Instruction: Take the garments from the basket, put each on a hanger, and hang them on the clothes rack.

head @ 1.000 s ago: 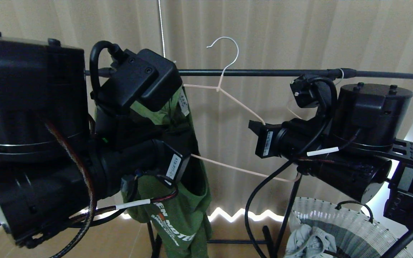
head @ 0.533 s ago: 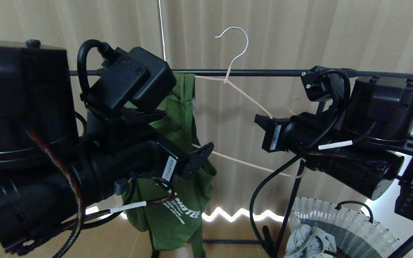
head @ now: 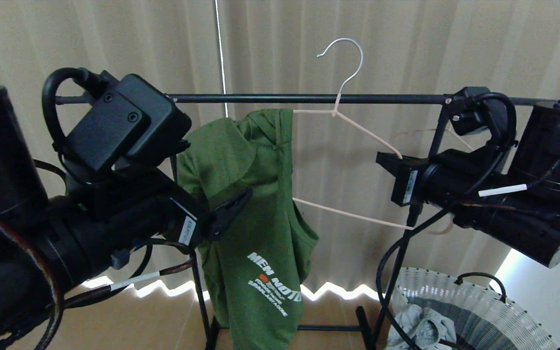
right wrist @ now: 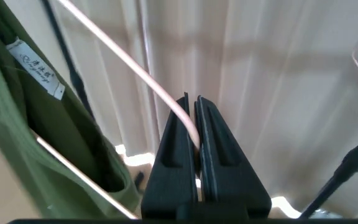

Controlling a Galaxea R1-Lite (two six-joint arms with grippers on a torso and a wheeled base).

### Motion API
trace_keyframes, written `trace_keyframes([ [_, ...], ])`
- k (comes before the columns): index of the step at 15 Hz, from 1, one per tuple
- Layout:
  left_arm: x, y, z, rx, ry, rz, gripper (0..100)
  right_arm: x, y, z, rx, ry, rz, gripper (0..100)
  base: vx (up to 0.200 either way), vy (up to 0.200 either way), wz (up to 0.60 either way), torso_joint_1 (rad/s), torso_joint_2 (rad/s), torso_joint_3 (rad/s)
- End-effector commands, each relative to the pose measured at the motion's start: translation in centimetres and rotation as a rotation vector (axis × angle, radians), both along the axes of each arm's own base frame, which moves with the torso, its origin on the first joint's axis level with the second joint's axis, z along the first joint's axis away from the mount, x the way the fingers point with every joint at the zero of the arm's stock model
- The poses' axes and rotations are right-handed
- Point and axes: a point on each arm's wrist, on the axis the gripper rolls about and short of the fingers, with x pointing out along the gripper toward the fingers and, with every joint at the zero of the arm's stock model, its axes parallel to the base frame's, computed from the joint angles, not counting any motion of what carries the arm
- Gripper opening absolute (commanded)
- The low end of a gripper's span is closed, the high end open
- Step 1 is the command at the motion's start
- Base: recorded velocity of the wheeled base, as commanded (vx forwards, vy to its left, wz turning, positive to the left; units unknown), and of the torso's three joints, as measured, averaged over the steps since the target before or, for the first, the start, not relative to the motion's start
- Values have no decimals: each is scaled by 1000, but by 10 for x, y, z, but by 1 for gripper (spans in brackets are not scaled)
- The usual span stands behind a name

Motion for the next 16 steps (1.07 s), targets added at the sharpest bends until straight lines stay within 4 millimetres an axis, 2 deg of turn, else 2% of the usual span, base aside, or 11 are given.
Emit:
trace_keyframes([
  [1, 0, 15, -5, 13, -16, -23, 100, -10, -17, 2, -16, -18, 20, 0, 0, 0, 0, 0, 0, 0],
  [4, 1, 27, -1, 52, -63, -165, 100, -12, -24, -2, -55, -21, 25, 0, 0, 0, 0, 0, 0, 0],
  [7, 8, 27, 5, 128, -136, -270, 100, -10, -24, -1, -70, -54, 46, 0, 0, 0, 0, 0, 0, 0],
  [9, 13, 23, 6, 154, -152, -277, 100, -6, -27, -3, -99, -72, 47, 0, 0, 0, 0, 0, 0, 0],
  [12, 34, 7, 13, 156, -164, -283, 100, -2, -25, -7, -134, -82, 69, 0, 0, 0, 0, 0, 0, 0],
  [16, 49, -4, 6, 173, -135, -285, 100, 2, -21, -11, -154, -107, 90, 0, 0, 0, 0, 0, 0, 0],
])
